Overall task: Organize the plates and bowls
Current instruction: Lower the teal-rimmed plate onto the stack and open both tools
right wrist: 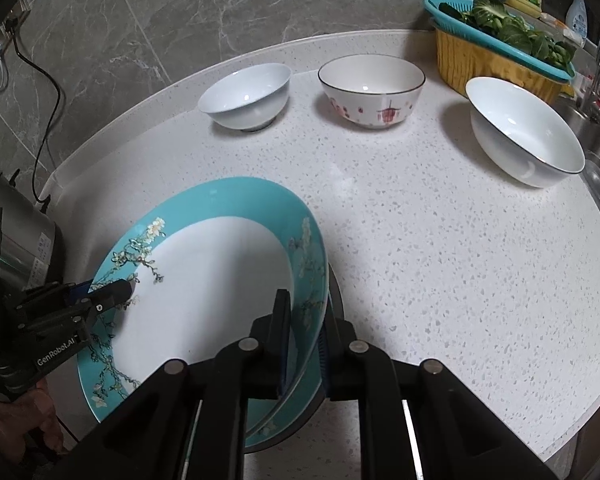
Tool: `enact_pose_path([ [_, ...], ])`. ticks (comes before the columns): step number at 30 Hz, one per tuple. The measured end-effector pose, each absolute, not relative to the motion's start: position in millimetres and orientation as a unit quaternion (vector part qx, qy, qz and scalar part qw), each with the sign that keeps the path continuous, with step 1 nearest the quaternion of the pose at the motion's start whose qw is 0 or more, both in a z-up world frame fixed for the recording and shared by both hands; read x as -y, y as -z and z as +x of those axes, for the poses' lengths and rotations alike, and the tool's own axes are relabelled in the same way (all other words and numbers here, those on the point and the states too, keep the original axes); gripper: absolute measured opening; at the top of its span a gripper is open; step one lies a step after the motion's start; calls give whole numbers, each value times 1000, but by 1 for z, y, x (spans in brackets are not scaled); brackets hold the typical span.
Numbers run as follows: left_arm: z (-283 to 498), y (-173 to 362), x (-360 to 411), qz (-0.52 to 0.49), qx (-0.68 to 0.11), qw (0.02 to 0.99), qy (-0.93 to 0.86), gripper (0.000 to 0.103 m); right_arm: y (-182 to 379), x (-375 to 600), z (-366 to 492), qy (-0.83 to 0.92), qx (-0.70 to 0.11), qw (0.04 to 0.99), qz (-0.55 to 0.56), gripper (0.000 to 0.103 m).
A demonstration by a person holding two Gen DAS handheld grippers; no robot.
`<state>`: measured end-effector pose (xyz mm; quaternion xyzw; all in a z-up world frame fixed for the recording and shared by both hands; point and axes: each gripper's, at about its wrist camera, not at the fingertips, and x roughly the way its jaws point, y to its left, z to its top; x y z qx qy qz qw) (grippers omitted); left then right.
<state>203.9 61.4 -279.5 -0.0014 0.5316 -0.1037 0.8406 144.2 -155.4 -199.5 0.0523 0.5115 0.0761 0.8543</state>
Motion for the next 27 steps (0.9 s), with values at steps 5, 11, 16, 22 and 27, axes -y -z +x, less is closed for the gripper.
enact_pose_path([
  [5,204,284,-59,7,-533,839,107,22,205,157,141,-74,-514,853,48,15],
  [11,204,286,-54,24,-527,842,109,24,208,156,137,-73,-513,855,33,19],
  [16,202,288,-51,33,-527,841,115,40,209,152,136,-66,-514,855,9,22],
  [22,204,287,-51,25,-526,842,115,50,211,151,133,-59,-511,858,-1,24],
  [27,201,275,-64,-2,-521,846,113,70,209,153,134,-53,-506,861,-1,45],
])
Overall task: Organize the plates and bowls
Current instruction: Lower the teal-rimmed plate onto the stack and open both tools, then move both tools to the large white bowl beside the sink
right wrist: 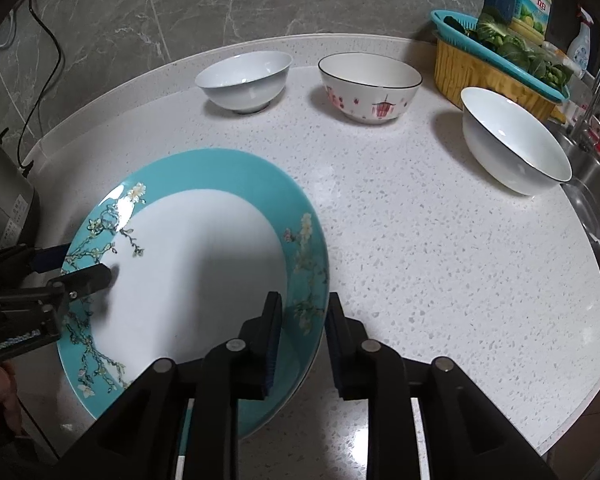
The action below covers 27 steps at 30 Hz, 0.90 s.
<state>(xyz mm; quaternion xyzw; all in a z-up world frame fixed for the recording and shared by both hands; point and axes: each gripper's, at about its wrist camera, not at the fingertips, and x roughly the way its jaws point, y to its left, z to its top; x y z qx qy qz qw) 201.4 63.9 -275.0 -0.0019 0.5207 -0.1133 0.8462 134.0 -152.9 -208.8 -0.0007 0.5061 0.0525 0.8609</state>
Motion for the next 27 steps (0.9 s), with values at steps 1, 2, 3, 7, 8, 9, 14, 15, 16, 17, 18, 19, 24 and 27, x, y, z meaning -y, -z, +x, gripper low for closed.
enact_pose_path([
  [1,201,270,-68,-11,-521,846,113,75,208,154,135,-52,-507,860,3,52],
  [2,201,265,-71,-17,-521,846,111,77,207,156,134,-53,-507,860,7,60],
  [3,200,258,-74,-25,-518,848,110,80,206,158,134,-54,-508,859,12,61],
  [7,209,232,-82,-79,-520,840,130,93,191,182,133,-58,-516,852,65,68],
  [8,215,226,-80,-98,-526,833,145,93,184,192,134,-58,-515,851,85,73],
  [9,221,220,-75,-118,-532,823,161,93,176,205,134,-56,-511,851,105,76],
  [14,249,184,-32,-160,-525,807,216,93,142,294,147,-20,-489,845,215,79],
  [15,254,177,-18,-159,-521,810,217,93,137,318,152,-10,-485,842,236,79],
  [16,259,172,-7,-159,-520,810,219,93,132,337,158,0,-482,840,250,79],
  [17,265,169,7,-159,-520,810,219,93,127,356,164,10,-477,839,261,79],
  [18,270,166,22,-157,-522,810,217,93,121,381,171,15,-467,841,275,79],
  [19,277,164,40,-154,-525,809,216,93,117,398,175,16,-459,843,279,79],
  [24,307,170,122,-141,-549,802,190,93,116,468,225,-5,-473,844,255,80],
  [27,334,186,167,-125,-559,804,157,93,132,493,255,-30,-501,829,247,80],
])
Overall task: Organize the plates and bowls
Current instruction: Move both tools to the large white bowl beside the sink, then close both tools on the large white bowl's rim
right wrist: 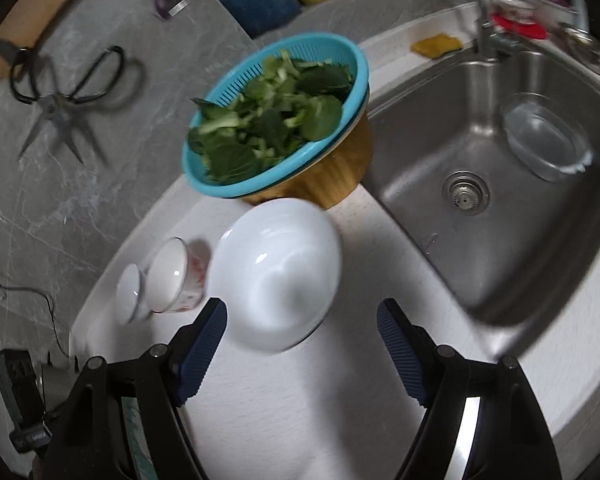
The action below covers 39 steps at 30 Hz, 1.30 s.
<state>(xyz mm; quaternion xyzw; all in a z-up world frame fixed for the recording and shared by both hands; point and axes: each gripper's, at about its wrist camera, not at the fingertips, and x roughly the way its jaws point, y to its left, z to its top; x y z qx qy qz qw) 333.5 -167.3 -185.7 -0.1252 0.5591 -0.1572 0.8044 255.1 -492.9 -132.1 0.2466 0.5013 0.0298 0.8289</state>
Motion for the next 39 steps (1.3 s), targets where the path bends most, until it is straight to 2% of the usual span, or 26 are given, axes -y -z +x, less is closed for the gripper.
enact_pose_path([
  [9,385,234,245,-110,-590,792,112,93,169,513,299,-102,-551,795,232,80],
  [26,429,268,278,-95,-616,776,94,91,205,507,335,-128,-590,771,203,77],
  [27,431,268,279,-93,-615,777,96,83,206,506,337,-129,-589,772,198,75],
  [28,432,268,278,-92,-613,779,97,61,206,504,339,-132,-589,774,193,75],
  [29,434,270,279,-87,-614,779,96,47,207,502,340,-134,-589,774,190,73],
  [30,437,273,279,-86,-617,776,93,25,208,501,342,-135,-588,775,188,66],
  [35,443,289,277,-93,-635,761,95,24,220,493,349,-135,-605,764,179,50],
  [37,444,289,278,-92,-634,761,103,20,223,490,350,-138,-607,763,174,30],
  [38,445,289,279,-92,-634,760,107,19,225,489,350,-139,-609,761,175,11],
  [39,444,288,281,-89,-634,760,110,16,225,488,350,-141,-610,759,177,12],
])
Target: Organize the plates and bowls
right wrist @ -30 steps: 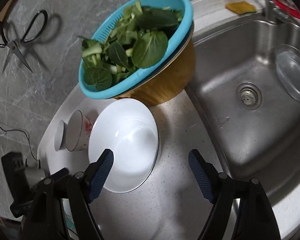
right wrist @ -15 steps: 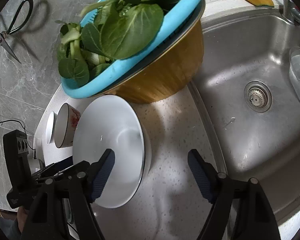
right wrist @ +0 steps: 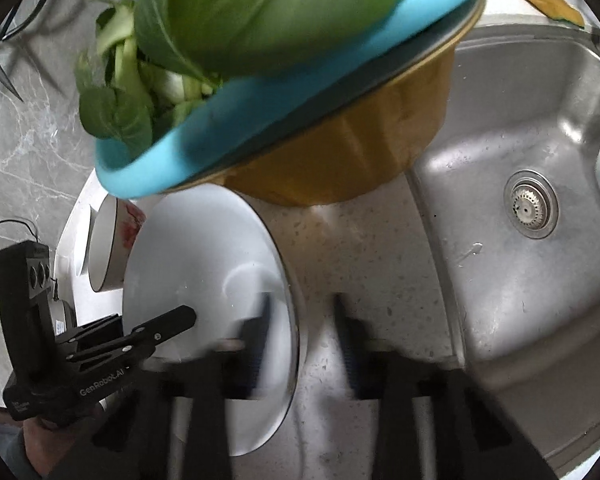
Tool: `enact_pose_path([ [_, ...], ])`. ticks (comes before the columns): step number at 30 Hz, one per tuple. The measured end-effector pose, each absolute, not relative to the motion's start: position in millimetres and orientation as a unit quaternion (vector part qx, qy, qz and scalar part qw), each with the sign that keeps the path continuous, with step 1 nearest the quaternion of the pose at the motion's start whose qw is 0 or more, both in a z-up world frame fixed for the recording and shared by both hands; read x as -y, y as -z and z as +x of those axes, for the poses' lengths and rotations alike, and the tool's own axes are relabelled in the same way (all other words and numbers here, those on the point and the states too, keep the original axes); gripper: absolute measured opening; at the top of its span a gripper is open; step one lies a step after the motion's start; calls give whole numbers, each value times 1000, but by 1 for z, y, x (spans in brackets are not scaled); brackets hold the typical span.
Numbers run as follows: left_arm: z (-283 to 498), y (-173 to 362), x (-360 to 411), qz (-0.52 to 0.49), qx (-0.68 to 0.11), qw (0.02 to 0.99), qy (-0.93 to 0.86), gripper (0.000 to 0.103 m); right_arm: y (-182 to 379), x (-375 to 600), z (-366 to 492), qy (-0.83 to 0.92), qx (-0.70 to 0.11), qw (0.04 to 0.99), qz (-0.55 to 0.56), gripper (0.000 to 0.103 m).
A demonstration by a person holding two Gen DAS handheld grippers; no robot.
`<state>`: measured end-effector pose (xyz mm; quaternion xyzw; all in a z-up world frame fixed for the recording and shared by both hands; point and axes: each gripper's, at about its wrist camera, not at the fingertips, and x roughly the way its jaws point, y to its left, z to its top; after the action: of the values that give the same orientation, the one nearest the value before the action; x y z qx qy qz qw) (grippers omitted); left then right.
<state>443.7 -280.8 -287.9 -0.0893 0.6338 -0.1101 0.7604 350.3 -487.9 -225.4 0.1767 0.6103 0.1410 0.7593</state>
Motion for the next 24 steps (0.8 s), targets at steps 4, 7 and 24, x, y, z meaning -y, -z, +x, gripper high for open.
enact_pose_path([
  [4,442,286,282,-84,-633,761,114,14,224,483,349,-131,-609,764,167,11],
  [7,434,278,285,-80,-628,765,118,14,223,483,346,-124,-609,766,164,10],
  [24,317,252,261,-70,-633,762,121,14,189,451,280,-155,-615,762,130,10],
])
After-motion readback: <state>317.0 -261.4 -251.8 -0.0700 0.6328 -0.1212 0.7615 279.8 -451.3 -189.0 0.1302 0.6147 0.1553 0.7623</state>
